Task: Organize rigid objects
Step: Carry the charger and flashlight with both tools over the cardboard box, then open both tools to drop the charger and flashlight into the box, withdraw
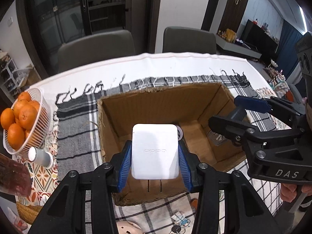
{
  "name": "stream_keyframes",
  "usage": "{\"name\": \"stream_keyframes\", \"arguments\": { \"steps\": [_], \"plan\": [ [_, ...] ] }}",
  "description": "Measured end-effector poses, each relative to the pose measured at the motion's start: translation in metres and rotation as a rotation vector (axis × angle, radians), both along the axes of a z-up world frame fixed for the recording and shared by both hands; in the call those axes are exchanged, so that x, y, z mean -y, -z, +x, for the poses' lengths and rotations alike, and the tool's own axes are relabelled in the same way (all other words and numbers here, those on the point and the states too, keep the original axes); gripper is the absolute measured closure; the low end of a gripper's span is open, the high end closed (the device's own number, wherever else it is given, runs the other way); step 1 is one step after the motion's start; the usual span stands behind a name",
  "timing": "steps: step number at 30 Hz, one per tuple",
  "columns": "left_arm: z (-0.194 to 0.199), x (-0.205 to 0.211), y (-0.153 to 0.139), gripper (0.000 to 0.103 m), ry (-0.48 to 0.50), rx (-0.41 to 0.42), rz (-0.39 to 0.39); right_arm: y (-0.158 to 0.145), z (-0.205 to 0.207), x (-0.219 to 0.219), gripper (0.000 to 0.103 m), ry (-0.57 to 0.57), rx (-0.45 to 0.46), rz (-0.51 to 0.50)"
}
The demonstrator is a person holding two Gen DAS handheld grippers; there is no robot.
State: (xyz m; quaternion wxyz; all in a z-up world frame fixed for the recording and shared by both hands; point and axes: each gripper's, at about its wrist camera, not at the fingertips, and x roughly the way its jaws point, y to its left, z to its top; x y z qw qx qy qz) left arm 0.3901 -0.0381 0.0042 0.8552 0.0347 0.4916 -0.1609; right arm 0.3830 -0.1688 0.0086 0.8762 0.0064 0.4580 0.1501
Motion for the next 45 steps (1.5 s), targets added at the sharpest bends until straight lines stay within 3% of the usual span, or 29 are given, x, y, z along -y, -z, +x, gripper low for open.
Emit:
{"name": "stream_keyframes", "arguments": {
  "steps": [8, 11, 14, 32, 45],
  "plan": [
    [0.005, -0.001, 0.014, 0.058, -0.022, -0.041, 0.009, 0.019, 0.012, -0.001, 0.03, -0.001, -0.058, 0.013],
    [0.005, -0.001, 0.015, 0.046, -0.031, -0.04, 0.01, 0.027, 0.017, 0.0, 0.03, 0.004, -0.087, 0.025],
    [0.0, -0.002, 0.012, 0.044, -0.039, -0.029, 0.002, 0.031, 0.018, 0.003, 0.03, 0.018, -0.102, 0.043],
    [-0.072, -0.005, -0.024, 0.044, -0.071, 0.171, 0.029, -0.007, -0.054, 0.008, 0.03, 0.051, 0.089, 0.016],
    [-0.124, -0.003, -0.029, 0.044, -0.074, 0.213, 0.026, -0.016, -0.11, 0.014, 0.03, 0.089, 0.155, 0.006]
  ]
}}
